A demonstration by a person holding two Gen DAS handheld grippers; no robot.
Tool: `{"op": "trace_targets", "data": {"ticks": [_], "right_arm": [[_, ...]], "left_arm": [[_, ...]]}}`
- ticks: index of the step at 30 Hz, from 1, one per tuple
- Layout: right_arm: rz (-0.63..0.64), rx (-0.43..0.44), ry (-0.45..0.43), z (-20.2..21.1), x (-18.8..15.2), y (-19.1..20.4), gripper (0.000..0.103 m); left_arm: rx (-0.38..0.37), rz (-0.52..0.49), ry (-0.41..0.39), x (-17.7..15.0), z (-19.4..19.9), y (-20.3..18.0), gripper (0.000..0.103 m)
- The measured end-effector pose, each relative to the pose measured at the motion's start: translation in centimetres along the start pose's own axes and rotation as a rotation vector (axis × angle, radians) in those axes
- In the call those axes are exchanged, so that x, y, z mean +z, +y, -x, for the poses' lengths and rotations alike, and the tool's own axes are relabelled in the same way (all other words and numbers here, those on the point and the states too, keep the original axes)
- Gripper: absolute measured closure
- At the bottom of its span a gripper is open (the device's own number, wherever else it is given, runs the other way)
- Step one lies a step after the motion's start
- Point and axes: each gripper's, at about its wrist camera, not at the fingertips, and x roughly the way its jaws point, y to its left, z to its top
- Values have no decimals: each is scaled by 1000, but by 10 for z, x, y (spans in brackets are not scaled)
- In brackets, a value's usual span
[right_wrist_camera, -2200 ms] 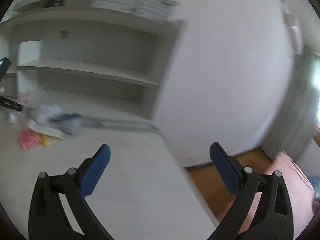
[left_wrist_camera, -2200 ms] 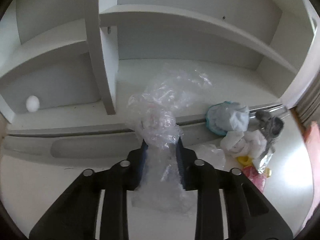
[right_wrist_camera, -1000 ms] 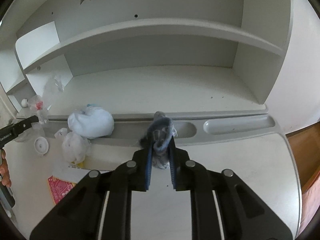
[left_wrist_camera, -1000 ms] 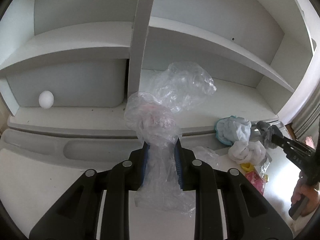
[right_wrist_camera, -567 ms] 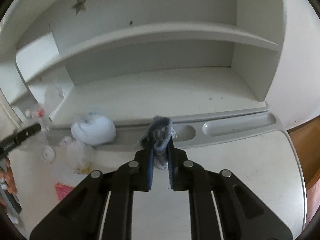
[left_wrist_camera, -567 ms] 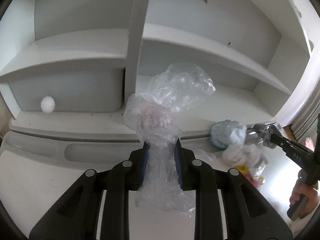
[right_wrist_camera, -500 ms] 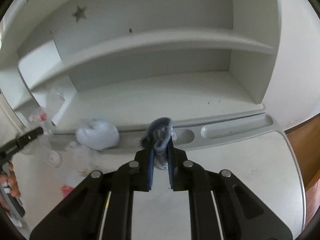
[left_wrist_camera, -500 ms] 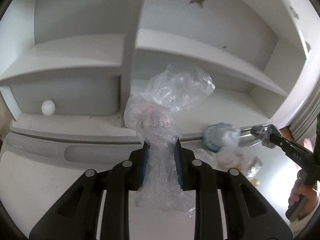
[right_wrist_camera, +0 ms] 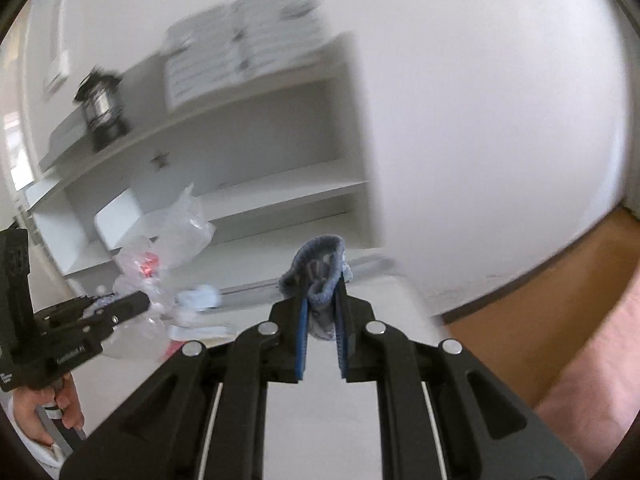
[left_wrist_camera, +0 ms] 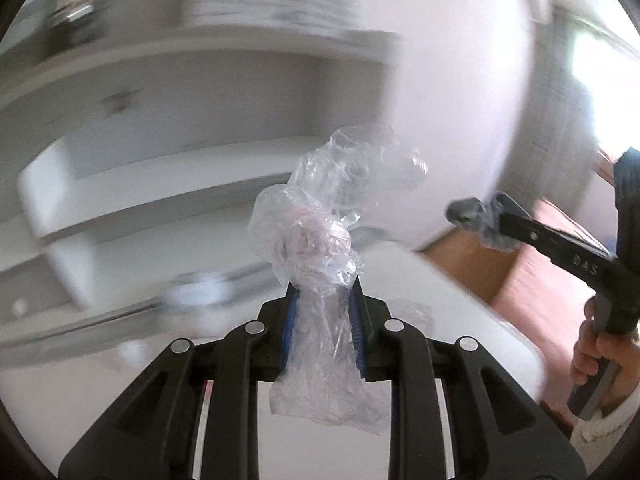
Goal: Collect trash
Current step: 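Carry both items over the bin and open both tools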
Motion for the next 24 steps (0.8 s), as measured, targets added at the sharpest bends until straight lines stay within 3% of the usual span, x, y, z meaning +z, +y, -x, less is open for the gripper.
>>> {"op": "trace_targets", "data": {"ticks": [5,9,11,14,18,21,24], "right_arm": [[-124,-172,-40,78,-29,-101,91],[-282,-302,-10,122,-74,-192,91],[-382,-355,13,133,-103,-235,91],[-568,-393,88,136,-159,-305,91],[-778,-447,238,117,-248,-380,91],[-886,-391,390,84,-302,-417,91],[-938,-339,541,50,-345,-430,91]], "left_arm": [[-199,-139,46,0,-30,-119,81],[-373,-250,142,-19,-65,-225,81],[-449,-326,214,-45,-84,-286,81],[-511,-388,313,-84,-108,-342,81],[-519,-406,501,-151,-161,-390,81],[-451,-385,681,-203,-211,-400,81],[-369,-408,780,-243,-244,-401,81]]}}
